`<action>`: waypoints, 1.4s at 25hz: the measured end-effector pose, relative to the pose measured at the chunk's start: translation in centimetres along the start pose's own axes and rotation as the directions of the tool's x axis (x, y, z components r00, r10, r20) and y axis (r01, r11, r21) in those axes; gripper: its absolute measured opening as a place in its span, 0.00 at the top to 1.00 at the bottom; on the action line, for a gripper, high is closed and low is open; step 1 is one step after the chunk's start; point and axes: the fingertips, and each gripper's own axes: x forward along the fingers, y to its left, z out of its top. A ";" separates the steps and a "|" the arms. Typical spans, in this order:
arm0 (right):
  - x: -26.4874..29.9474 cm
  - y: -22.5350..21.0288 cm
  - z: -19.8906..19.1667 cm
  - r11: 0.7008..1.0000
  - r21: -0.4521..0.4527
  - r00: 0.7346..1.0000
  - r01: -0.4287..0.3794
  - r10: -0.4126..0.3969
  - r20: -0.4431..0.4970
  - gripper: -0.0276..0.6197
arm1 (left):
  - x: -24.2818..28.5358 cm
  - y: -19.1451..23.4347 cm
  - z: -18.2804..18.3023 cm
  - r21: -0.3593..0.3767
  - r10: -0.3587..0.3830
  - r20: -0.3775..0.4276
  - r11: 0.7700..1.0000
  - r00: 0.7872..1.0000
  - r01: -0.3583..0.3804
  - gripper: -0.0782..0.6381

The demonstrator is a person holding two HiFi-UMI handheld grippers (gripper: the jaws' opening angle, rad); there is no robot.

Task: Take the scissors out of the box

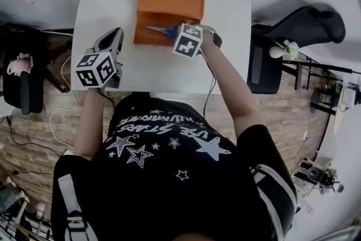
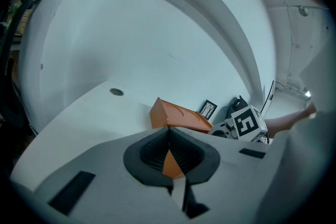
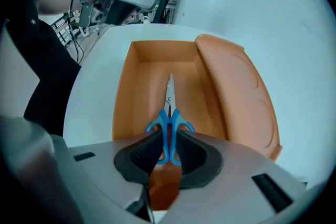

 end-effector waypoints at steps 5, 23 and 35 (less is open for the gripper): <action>-1.8 -0.2 0.3 0.998 0.038 0.998 0.047 -0.049 0.050 0.79 | -0.8 -1.0 -0.1 0.010 -0.004 0.006 1.000 1.000 0.004 0.87; -12.3 1.2 -2.2 0.927 0.298 0.911 0.228 -0.311 0.269 0.79 | -6.2 -7.3 -0.8 0.054 -0.002 0.079 0.999 0.997 -0.002 0.87; -17.6 7.5 -5.0 0.833 0.508 0.830 0.218 -0.432 0.352 0.79 | -10.5 -13.0 -2.7 0.105 -0.030 0.121 0.994 0.992 0.017 0.87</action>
